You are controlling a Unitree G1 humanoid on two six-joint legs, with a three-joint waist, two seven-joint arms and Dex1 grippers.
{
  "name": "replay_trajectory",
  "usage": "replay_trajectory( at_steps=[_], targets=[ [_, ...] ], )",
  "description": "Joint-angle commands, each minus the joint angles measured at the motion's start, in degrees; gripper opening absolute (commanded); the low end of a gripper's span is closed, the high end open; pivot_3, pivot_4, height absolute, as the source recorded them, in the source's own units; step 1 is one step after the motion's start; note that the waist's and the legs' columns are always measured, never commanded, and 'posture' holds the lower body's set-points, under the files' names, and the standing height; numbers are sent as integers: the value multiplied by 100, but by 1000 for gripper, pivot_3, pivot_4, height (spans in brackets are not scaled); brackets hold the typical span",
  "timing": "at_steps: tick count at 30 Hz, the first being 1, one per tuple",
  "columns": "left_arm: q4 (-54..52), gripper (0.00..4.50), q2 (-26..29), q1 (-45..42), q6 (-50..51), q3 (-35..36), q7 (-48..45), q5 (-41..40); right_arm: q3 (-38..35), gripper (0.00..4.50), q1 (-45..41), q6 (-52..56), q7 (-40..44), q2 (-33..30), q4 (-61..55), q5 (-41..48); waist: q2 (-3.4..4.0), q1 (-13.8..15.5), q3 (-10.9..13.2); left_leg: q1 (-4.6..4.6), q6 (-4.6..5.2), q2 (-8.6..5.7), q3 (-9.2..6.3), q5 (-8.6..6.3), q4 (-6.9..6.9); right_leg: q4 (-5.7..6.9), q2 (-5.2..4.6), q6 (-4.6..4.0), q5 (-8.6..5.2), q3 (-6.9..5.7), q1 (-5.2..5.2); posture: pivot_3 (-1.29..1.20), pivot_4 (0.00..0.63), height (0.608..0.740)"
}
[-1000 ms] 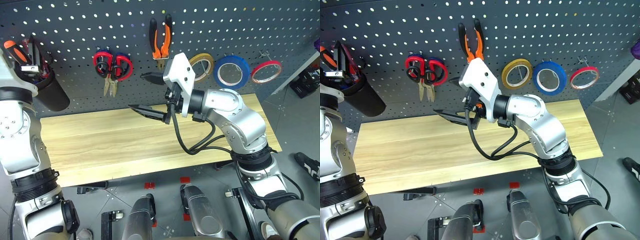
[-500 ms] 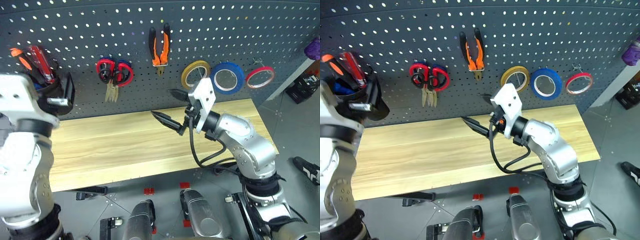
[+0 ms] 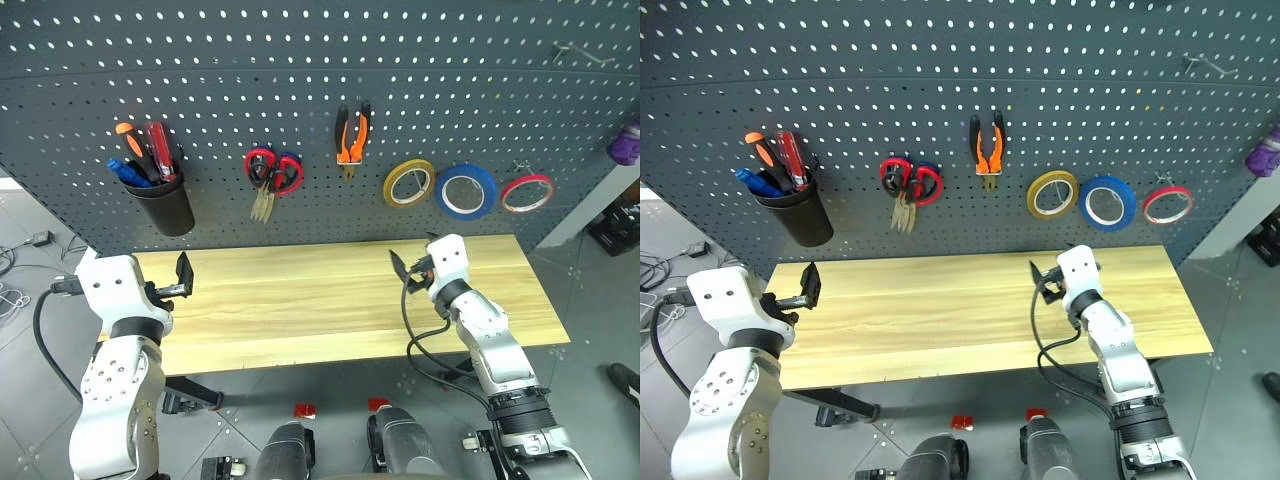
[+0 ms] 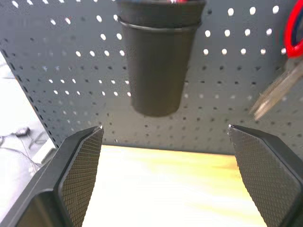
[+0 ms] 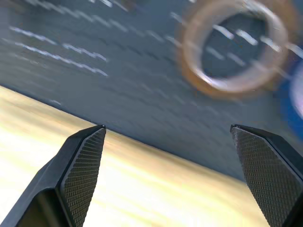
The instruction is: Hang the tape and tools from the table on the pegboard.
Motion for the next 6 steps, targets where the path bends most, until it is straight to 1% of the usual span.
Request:
replay_trajectory(
  at_steps=[1,4,6],
  targets=[
    [239,4433,-57,32,-659,-111,-120,167,-532,4500,-172,-54,-462,85,608,154,21,-5,-99,1,1,0,0,-1,-2,-2,0,0,0,1,2,-174,51,740],
    [617,4433,-163,30,-1057,-57,-192,96,-508,4500,-298,-396,-425,-7,1073,-17,59,-20,-225,9,5,0,7,-6,-4,-4,0,-1,-1,7,9,-169,35,740],
    [797,4433,-141,45,-1208,-42,-286,84,-441,4500,-366,-602,-373,-49,1280,-99,66,-26,-252,26,7,0,9,-8,-10,-7,0,-2,-2,8,28,-166,27,740]
  ],
)
